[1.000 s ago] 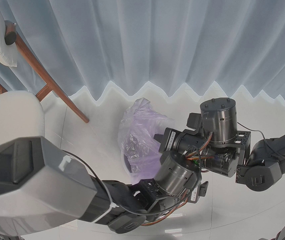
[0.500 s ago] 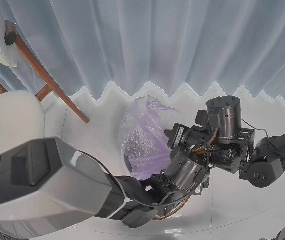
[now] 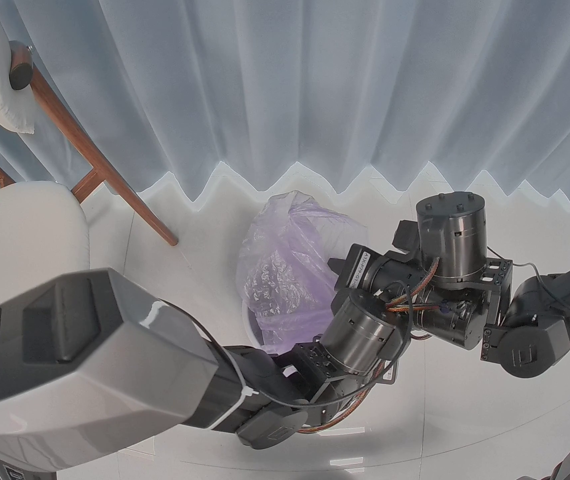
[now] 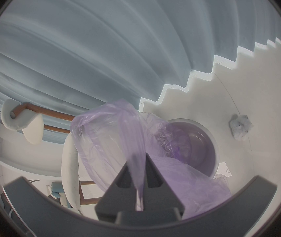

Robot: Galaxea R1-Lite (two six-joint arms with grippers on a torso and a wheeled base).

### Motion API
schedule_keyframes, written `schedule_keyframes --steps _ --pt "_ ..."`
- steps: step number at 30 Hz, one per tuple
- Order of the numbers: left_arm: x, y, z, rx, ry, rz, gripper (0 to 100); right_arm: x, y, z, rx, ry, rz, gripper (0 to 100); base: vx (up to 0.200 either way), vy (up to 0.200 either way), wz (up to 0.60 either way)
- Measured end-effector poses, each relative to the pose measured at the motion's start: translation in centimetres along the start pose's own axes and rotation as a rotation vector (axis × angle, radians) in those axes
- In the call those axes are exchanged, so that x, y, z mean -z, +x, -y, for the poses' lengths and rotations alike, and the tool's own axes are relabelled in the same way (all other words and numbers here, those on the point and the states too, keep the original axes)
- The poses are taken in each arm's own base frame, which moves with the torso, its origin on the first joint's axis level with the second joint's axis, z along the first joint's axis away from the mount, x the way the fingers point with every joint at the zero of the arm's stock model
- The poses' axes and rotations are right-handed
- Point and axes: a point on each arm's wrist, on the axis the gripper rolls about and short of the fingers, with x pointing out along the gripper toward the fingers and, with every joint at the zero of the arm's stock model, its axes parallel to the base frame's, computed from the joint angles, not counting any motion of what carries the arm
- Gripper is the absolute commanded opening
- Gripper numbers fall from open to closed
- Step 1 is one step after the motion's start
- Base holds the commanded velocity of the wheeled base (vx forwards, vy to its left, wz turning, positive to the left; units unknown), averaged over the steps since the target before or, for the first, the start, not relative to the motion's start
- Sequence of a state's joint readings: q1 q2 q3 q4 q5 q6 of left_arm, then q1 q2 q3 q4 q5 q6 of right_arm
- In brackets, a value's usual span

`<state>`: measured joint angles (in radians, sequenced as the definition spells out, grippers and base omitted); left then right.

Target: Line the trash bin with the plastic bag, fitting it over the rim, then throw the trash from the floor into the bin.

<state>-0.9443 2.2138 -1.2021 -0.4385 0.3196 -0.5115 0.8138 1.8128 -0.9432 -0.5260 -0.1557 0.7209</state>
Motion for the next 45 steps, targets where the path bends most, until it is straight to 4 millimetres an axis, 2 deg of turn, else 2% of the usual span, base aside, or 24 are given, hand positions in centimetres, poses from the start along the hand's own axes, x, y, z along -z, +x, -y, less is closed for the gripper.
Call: schedule_keyframes --steps 5,10,13,16,19,23,27,33,41,45 --pt "0.3 -0.2 -0.5 -0.012 -0.001 -0.014 0 0.3 0.0 0.2 0.007 0.003 -0.008 0 0.0 0.0 0.0" --pt "0.6 -1.5 -1.4 -0.029 0.001 -0.04 0 0.2 0.0 0.8 0.012 -0.001 -0.023 0 0.0 0.0 0.0" --pt "0.1 -2.3 -3.3 -0.071 -0.011 -0.047 0 -0.6 -0.2 1.1 0.01 0.002 -0.003 0 0.0 0.0 0.0" --pt "-0.1 -4.1 -3.4 -0.045 -0.012 -0.045 0 -1.9 0.0 2.2 0.043 0.009 0.032 0 0.0 0.0 0.0" --pt "-1.0 -5.4 -4.8 -0.046 -0.037 -0.035 0 -3.3 0.2 3.2 0.068 0.015 0.065 0 0.0 0.0 0.0" --pt "-2.0 -6.6 -5.3 -0.025 -0.057 -0.001 0 -4.3 0.5 3.8 0.085 0.019 0.091 0 0.0 0.0 0.0" --pt "-3.0 -7.3 -4.8 0.022 -0.074 0.069 0 -4.3 0.7 3.9 0.086 0.009 0.092 0 0.0 0.0 0.0" --pt "-3.3 -7.9 -4.6 0.056 -0.077 0.078 0 -4.9 1.0 4.6 0.108 -0.02 0.106 0 0.0 0.0 0.0" --pt "-5.7 -9.0 -6.2 0.123 -0.141 0.141 0 -5.6 0.9 6.5 0.153 -0.074 0.102 0 0.0 0.0 0.0" --pt "-6.5 -10.0 -6.5 0.146 -0.235 0.164 0 -5.1 0.4 7.8 0.172 -0.098 0.066 0 0.0 0.0 0.0"
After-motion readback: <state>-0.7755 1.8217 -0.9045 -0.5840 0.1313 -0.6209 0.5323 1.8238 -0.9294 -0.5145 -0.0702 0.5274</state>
